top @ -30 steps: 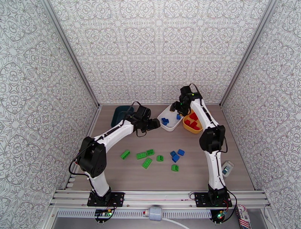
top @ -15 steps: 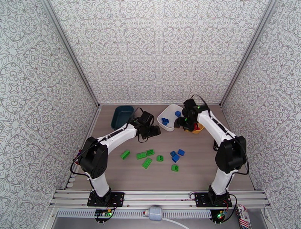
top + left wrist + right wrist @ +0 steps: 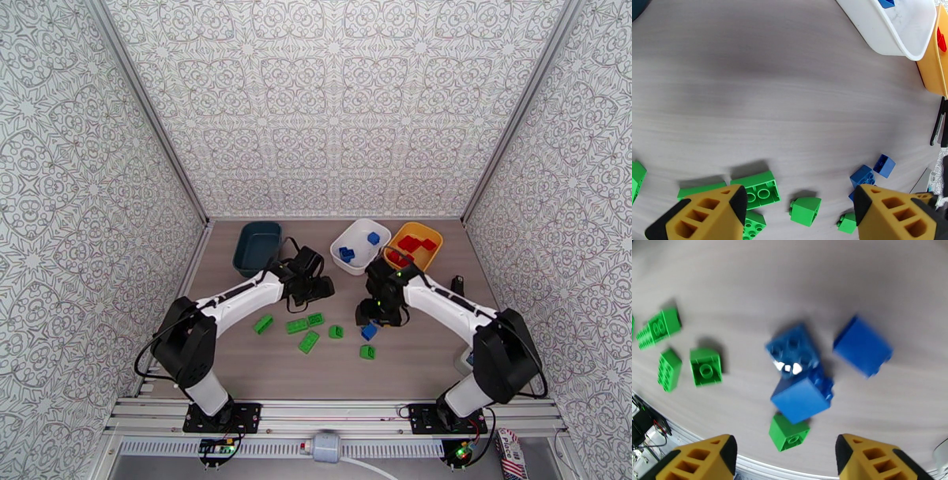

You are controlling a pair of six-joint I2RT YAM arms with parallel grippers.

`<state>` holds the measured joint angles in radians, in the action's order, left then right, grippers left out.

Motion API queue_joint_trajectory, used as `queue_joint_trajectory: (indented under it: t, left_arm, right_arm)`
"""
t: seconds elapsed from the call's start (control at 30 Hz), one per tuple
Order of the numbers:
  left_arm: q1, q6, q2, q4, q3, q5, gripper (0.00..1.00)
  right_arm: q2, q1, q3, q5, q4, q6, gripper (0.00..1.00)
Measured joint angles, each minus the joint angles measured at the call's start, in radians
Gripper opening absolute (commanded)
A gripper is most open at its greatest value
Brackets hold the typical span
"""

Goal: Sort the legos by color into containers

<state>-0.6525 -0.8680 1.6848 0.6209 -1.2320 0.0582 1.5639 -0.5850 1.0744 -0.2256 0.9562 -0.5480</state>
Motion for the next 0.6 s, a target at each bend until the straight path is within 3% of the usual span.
queue_joint_trajectory:
  t: [0.27, 0.6]
  left_arm:
    - [-0.034, -0.020, -0.032, 0.000, 0.036, -0.013, 0.77]
    - [-0.034, -0.023, -0.041, 0.000, 0.045, -0.030, 0.76]
  right_arm:
    - [0.016, -0.018, -0.044, -0.024, -0.064, -0.052, 0.69]
    - [0.152, -0.018, -0.029, -0.015, -0.094, -0.066, 0.66]
